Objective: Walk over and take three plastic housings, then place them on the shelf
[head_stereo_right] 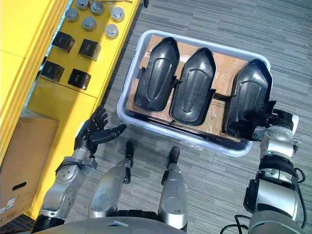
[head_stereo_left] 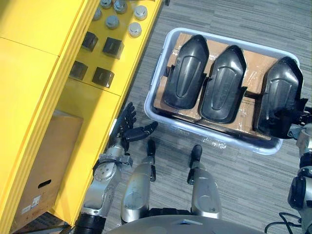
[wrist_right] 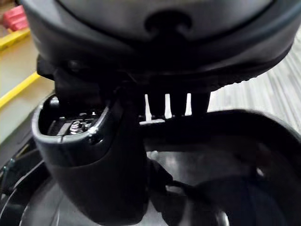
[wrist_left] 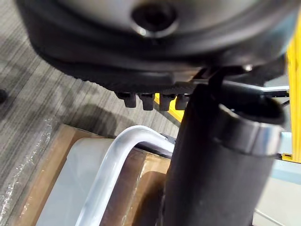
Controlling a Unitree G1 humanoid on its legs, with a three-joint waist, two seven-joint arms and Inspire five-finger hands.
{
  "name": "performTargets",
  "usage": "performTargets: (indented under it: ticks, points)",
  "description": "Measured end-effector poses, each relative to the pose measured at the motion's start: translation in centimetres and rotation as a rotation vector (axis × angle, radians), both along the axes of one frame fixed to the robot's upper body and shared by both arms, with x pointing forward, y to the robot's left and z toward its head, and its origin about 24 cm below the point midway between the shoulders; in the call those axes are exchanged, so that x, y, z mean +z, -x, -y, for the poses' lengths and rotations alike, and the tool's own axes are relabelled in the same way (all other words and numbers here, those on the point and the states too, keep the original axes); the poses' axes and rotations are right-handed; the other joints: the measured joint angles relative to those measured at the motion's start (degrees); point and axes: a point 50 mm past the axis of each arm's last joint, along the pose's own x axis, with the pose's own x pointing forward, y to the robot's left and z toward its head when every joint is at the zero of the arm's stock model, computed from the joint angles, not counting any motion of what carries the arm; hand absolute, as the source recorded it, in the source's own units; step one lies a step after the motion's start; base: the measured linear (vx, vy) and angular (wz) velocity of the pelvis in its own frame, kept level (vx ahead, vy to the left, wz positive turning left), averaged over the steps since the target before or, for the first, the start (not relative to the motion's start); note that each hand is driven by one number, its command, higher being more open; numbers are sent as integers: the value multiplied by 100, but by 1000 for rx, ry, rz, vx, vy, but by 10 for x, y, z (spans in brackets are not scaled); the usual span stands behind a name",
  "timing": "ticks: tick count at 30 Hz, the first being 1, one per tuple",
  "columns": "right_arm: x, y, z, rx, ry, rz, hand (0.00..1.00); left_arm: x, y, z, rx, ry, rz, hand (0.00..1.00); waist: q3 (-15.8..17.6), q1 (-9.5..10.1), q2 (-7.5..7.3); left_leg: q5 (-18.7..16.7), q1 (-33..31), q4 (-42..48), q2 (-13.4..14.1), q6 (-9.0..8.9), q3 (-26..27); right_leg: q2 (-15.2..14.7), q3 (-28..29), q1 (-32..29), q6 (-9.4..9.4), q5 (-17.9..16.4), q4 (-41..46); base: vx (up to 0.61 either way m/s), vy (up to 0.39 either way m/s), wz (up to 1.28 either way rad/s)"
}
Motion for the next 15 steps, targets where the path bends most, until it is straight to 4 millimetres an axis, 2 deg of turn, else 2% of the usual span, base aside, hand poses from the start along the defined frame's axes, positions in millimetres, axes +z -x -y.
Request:
performTargets:
  ticks: [6, 15]
  points:
    - [1, -6, -4, 18, 20, -38, 0, -2, 2, -1, 5, -4, -12, 100, -5, 24, 28, 70, 74, -82, -8, -1, -9, -13, -14, 37, -1, 1, 31, -6, 2, 1]
    - [-6, 8, 4, -105, 50, -73, 0, 7, 6, -1, 5, 5, 26, 100, -19, -9, 50, 162, 417, -358, 8, -14, 41, 14, 12, 274, 9, 10, -72, 1, 1, -1]
